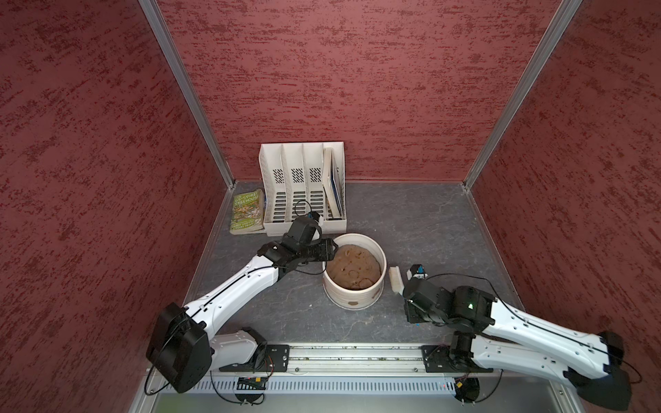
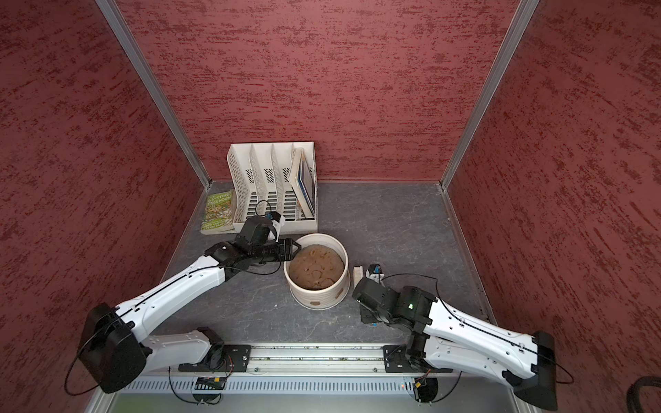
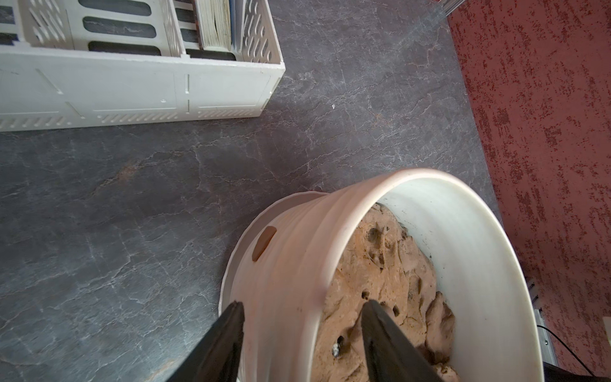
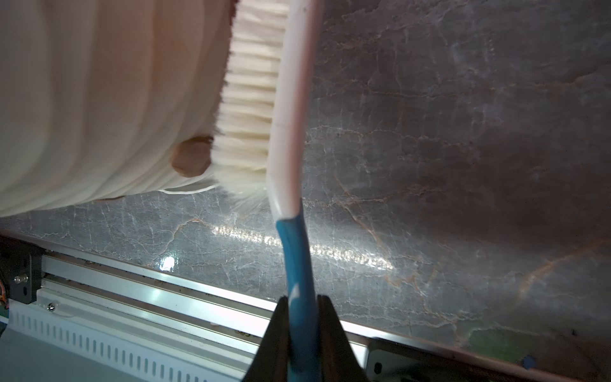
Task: Scrub the dried mud off the ceramic pot
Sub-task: Brush off the soil from the pot.
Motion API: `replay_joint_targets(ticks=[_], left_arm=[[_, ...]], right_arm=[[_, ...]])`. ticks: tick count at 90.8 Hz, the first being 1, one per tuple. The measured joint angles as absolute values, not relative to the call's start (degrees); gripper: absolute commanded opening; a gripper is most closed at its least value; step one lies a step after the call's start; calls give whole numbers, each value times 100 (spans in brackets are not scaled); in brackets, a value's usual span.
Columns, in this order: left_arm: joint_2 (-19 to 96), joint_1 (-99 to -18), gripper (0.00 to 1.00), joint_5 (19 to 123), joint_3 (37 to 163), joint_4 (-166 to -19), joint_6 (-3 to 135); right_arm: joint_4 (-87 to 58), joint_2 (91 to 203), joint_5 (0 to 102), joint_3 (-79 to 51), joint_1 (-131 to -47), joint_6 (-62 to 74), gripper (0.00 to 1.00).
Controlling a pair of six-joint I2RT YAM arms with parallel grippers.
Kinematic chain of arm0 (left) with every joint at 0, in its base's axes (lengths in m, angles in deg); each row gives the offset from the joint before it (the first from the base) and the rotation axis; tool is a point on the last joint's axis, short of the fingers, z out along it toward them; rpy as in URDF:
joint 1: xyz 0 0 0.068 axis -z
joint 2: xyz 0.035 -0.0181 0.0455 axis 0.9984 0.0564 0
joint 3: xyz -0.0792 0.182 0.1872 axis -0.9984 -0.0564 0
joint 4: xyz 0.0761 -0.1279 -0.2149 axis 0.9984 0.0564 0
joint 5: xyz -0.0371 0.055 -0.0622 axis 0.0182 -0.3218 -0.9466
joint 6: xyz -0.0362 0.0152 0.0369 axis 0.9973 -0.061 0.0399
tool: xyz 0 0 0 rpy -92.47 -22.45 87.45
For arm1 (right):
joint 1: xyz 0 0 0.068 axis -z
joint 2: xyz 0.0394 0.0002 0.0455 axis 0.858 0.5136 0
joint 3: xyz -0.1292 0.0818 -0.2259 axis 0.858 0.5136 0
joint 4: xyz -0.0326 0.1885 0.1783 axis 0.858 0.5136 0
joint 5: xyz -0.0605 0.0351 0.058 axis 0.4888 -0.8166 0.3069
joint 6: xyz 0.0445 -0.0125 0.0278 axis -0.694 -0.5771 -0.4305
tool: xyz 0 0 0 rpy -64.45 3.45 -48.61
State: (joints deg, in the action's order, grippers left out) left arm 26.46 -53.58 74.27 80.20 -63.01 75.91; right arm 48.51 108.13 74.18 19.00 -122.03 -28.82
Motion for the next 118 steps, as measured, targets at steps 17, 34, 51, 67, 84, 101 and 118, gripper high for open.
replay_joint_targets(ticks=[17,34,51,67,84,101,118], left_arm=[[2653,-5340,51,7455,8079,-6288,7504],[2718,-5318,50,7492,8184,-6282,7436],[2762,-5294,56,7595,8204,-6264,7351],[2863,-5288,54,7670,8204,-6192,7338],[2887,-5220,54,7696,8215,-6153,7338],[2887,-5097,54,7744,8274,-6105,7344],[2887,-5047,58,7919,8302,-5991,7344]], right_arm=[[4901,10787,7429,1900,-12376,-2886,0],[4877,10815,7427,1896,-12809,-2880,0],[4903,11053,7433,1865,-12942,-2895,0],[4905,11091,7466,1863,-12982,-2950,0],[4951,11078,7532,1850,-12990,-3057,0],[5104,10911,7674,1848,-12993,-3144,0],[5366,11010,7901,1653,-12995,-3210,0]])
